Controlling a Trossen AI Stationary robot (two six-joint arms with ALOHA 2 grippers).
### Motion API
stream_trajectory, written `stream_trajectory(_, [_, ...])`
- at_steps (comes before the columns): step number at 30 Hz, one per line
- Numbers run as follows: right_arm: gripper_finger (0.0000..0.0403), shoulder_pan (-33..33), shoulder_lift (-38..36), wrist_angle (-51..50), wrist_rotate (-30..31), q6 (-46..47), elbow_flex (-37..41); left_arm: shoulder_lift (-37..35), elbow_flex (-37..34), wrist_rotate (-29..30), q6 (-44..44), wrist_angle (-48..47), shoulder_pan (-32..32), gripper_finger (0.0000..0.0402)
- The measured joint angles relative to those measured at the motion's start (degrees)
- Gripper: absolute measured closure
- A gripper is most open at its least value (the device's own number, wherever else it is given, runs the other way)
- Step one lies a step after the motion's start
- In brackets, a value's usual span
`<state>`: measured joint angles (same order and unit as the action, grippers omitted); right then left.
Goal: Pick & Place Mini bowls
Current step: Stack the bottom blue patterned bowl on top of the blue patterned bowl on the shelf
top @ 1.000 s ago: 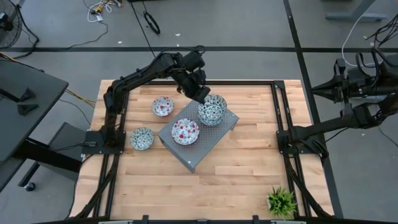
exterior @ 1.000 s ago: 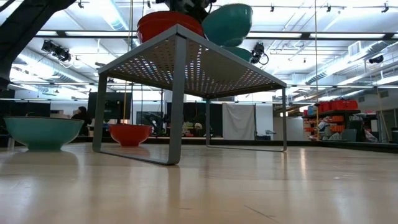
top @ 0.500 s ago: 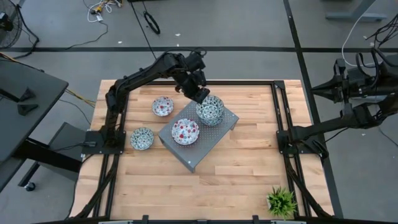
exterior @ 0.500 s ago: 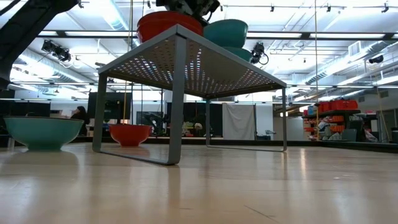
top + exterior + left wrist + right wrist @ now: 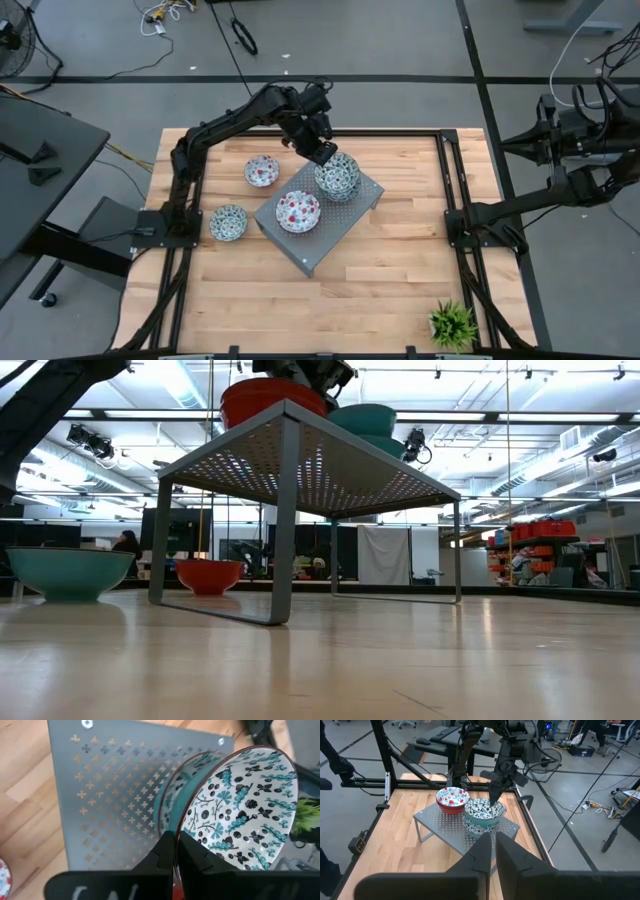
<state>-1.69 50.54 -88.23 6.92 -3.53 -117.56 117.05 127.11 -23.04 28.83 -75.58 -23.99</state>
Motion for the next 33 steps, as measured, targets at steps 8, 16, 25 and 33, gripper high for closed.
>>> stream_trajectory(8, [0.0376, 0.0, 0.0, 0.0, 0.0, 0.0, -0.01, 0.84, 0.0, -0.35, -0.64, 0.71, 0.11, 0.0392])
stream_trajectory(16, [0.0376, 0.0, 0.0, -0.01, 0.0, 0.0, -0.02, 0.84, 0.0, 0.12, -0.92, 0.61, 0.04, 0.039])
stream_trajectory(25, [0.0376, 0.0, 0.0, -0.01, 0.0, 0.0, -0.01, 1.21, 0.0, 0.34, -1.41, 1.17, 0.04, 0.0391])
stream_trajectory(33, [0.0376, 0.0, 0.0, -0.01, 0.0, -0.01, 0.0, 1.21, 0.0, 0.36, -1.45, 1.01, 0.05, 0.0393])
